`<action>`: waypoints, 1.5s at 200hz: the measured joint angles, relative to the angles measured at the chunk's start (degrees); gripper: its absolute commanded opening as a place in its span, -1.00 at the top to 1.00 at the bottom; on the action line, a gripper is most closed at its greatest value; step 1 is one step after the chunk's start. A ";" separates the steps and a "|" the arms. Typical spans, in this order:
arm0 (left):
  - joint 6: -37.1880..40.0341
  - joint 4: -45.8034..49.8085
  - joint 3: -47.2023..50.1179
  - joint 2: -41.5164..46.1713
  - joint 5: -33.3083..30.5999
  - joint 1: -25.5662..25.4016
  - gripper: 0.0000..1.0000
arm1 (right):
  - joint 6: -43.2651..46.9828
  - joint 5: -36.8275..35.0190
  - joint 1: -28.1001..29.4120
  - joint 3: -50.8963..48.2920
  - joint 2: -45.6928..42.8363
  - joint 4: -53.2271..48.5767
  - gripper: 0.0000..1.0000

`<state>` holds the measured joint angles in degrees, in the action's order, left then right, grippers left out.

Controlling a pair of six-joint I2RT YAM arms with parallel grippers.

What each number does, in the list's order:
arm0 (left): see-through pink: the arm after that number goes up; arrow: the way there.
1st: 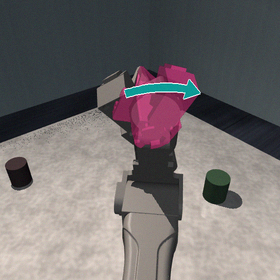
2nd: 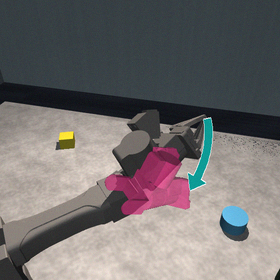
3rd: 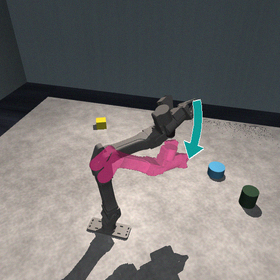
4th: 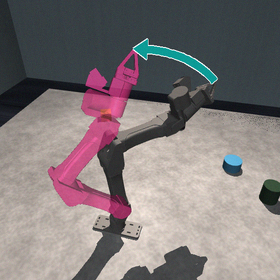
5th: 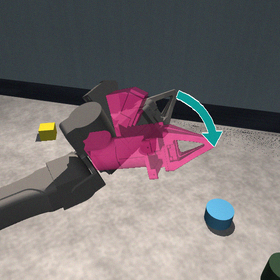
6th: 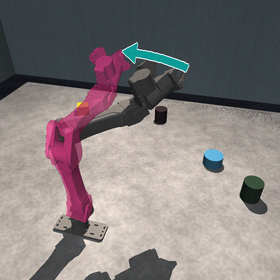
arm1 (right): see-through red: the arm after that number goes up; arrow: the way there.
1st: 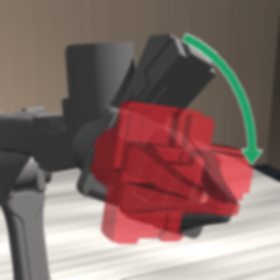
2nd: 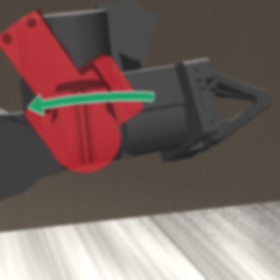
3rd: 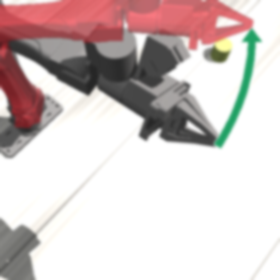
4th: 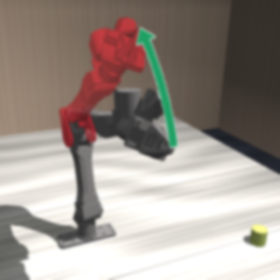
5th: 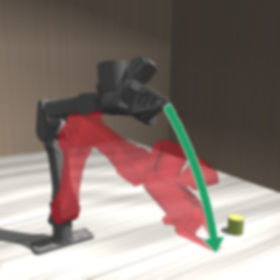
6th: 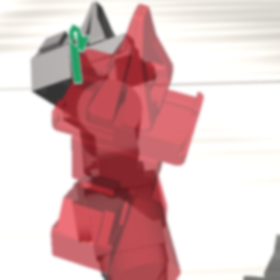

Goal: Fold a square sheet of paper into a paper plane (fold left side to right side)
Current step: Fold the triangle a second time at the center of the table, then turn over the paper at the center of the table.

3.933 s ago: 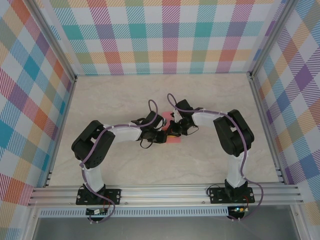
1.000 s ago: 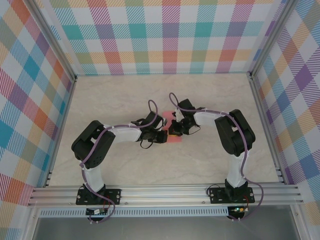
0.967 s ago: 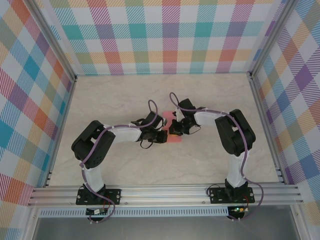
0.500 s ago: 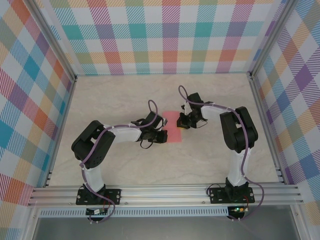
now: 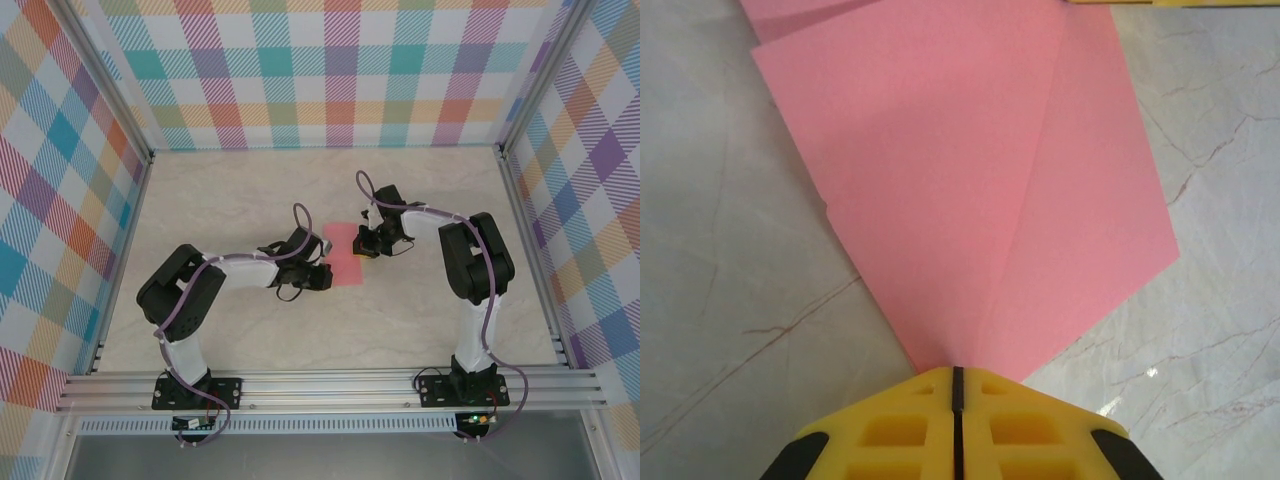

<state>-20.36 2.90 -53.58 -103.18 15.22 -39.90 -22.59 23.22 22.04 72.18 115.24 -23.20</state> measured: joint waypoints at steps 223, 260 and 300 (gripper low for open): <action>-6.78 0.00 -0.61 5.35 4.52 5.60 -0.06 | 3.48 -3.48 -1.20 -8.26 -28.89 -3.41 -0.44; -8.57 -2.82 -5.18 -0.70 5.16 6.34 0.20 | 2.47 -0.09 -1.20 -20.17 -34.95 -3.45 -0.50; -10.14 -4.20 -5.51 -2.21 4.20 7.80 0.69 | -1.64 5.60 -1.14 -25.38 -35.01 1.90 -0.47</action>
<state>-30.50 -1.30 -59.09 -105.38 19.42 -32.10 -24.23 28.82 20.91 46.81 80.23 -21.30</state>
